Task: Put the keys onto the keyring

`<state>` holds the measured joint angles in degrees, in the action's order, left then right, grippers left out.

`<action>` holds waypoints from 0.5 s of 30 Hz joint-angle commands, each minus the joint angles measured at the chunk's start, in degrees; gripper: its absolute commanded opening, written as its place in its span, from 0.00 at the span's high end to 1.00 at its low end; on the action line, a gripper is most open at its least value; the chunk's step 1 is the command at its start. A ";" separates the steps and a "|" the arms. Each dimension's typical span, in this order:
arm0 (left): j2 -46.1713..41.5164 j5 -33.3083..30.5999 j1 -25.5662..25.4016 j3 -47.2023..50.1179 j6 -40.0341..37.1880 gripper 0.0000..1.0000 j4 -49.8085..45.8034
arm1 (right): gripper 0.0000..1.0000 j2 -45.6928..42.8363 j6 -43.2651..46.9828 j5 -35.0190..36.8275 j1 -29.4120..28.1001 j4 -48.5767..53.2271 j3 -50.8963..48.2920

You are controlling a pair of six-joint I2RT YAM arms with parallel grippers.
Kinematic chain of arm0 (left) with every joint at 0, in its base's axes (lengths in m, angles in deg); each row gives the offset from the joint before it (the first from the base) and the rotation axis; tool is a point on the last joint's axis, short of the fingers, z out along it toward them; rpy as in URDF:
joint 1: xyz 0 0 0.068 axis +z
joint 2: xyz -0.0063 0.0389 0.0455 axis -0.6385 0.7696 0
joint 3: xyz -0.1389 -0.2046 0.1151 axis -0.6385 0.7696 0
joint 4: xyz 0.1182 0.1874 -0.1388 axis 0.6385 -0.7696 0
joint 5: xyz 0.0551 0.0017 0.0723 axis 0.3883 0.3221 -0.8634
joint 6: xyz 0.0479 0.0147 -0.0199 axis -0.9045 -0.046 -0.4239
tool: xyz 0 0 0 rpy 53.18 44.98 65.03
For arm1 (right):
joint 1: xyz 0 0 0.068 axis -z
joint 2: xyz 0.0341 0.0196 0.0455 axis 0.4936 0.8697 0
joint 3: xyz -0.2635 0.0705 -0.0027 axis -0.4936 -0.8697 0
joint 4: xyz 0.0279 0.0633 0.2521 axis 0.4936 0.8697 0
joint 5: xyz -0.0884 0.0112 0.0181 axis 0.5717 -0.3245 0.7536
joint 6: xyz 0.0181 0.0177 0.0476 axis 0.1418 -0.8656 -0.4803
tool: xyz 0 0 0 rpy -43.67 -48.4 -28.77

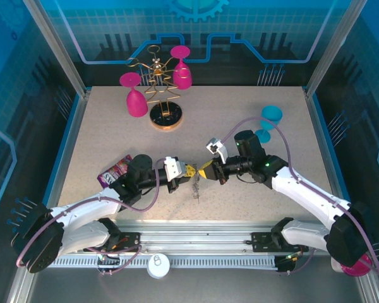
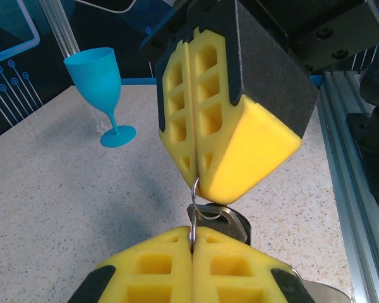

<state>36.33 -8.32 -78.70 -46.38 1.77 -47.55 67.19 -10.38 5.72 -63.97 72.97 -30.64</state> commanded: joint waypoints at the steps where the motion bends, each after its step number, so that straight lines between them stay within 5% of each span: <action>1: -0.01 0.42 -0.37 -0.96 0.99 1.00 2.76 | 1.00 0.18 -0.88 2.53 -0.85 -0.91 2.07; 15: -0.15 0.28 -0.54 -1.05 -0.07 1.00 2.76 | 1.00 1.37 -4.33 11.25 -0.89 0.10 3.02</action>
<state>36.36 -10.22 -78.68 -46.38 1.73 -47.57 67.54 -13.20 11.71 -64.69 73.43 -29.26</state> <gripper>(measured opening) 0.051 0.055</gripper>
